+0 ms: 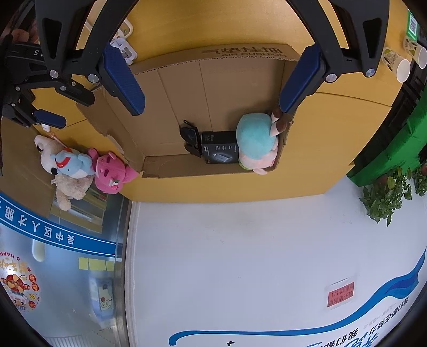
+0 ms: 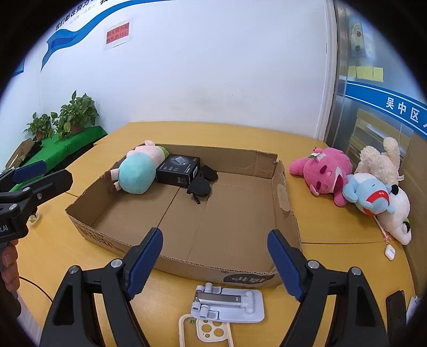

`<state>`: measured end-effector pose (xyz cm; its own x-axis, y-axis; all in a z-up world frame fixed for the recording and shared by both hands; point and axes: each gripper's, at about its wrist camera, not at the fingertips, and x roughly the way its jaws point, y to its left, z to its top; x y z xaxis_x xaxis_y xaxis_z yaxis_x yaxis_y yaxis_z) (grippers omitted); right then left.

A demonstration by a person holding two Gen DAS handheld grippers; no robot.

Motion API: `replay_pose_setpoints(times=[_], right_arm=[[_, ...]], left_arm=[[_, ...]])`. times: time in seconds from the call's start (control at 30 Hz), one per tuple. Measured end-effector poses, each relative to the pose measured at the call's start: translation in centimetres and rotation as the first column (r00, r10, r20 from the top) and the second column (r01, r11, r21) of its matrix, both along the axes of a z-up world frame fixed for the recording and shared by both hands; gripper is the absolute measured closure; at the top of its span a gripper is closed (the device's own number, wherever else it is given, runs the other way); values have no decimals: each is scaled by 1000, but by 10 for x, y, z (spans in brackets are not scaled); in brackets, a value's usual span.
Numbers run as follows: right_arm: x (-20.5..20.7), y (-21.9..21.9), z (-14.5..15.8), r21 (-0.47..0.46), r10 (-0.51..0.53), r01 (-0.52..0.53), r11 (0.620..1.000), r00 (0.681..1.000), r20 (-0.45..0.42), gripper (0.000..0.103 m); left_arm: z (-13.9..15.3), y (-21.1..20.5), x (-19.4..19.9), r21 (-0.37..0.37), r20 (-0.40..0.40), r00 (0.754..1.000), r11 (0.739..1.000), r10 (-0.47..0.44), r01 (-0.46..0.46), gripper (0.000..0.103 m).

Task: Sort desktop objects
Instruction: 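Raise both grippers and move toward the clear phone case on the table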

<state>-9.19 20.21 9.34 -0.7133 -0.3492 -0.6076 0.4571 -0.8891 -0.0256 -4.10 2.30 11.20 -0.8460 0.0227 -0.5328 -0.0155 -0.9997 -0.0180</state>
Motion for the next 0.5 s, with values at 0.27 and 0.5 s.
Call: replay_pose_setpoints(times=[0.27,0.5], right_arm=[[2,2,-12,6,10,-10,1000,1000,26,22],[11,22,-31,-32,72,-70,997,994,80,22]], left_arm=[[-22,-2,1,34,53,999,999,-10,8,1],[-50,-11,-2,136,158,984,989,-84,62,1]])
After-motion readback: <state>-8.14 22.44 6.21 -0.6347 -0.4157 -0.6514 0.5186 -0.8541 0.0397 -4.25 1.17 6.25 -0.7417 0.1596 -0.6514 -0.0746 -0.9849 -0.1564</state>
